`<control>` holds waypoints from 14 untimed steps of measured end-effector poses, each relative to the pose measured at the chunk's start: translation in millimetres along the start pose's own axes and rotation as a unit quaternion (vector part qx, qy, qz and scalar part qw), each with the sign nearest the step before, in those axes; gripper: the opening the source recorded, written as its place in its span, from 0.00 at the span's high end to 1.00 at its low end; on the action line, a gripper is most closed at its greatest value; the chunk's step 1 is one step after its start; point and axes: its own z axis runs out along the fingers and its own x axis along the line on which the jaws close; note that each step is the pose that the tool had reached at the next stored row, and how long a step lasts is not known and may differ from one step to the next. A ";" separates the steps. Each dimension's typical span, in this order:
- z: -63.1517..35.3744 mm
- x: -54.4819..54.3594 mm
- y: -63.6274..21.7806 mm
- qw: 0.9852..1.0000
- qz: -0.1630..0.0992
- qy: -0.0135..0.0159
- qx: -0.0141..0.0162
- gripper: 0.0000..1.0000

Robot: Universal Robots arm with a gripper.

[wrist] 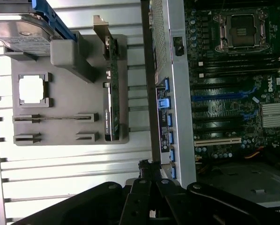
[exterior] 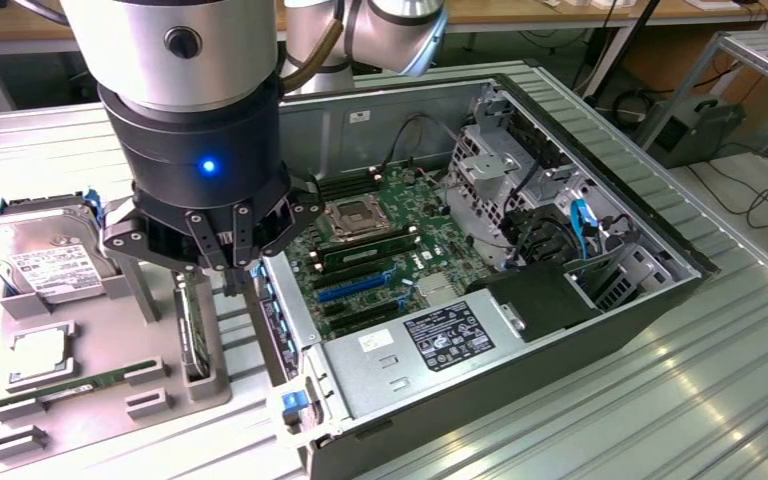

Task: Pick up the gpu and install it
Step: 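Reach for the gpu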

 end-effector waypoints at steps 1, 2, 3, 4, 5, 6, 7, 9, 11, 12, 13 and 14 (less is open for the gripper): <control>0.0 0.0 -0.2 1.000 0.000 0.000 0.000 0.89; 0.0 -0.1 -0.7 1.000 0.000 0.000 0.000 0.89; 0.1 -0.1 -1.0 1.000 0.000 0.000 0.000 0.89; 0.1 -0.1 -1.3 1.000 0.000 0.000 0.000 0.89; 0.1 -0.1 -1.7 1.000 0.000 0.000 0.000 0.89; 0.1 -0.1 -2.0 1.000 0.000 0.000 0.000 0.89; 0.1 -0.2 -2.3 1.000 0.000 0.000 0.000 0.89; 0.1 -0.2 -3.0 1.000 0.000 0.000 0.000 0.89; 0.1 -0.3 -3.7 1.000 0.000 0.000 0.000 0.89; 0.1 -0.3 -4.1 1.000 0.000 0.000 0.000 0.89; 0.1 -0.3 -4.5 1.000 0.000 0.000 0.000 0.89; 0.1 -0.4 -4.9 1.000 0.000 0.000 0.000 0.89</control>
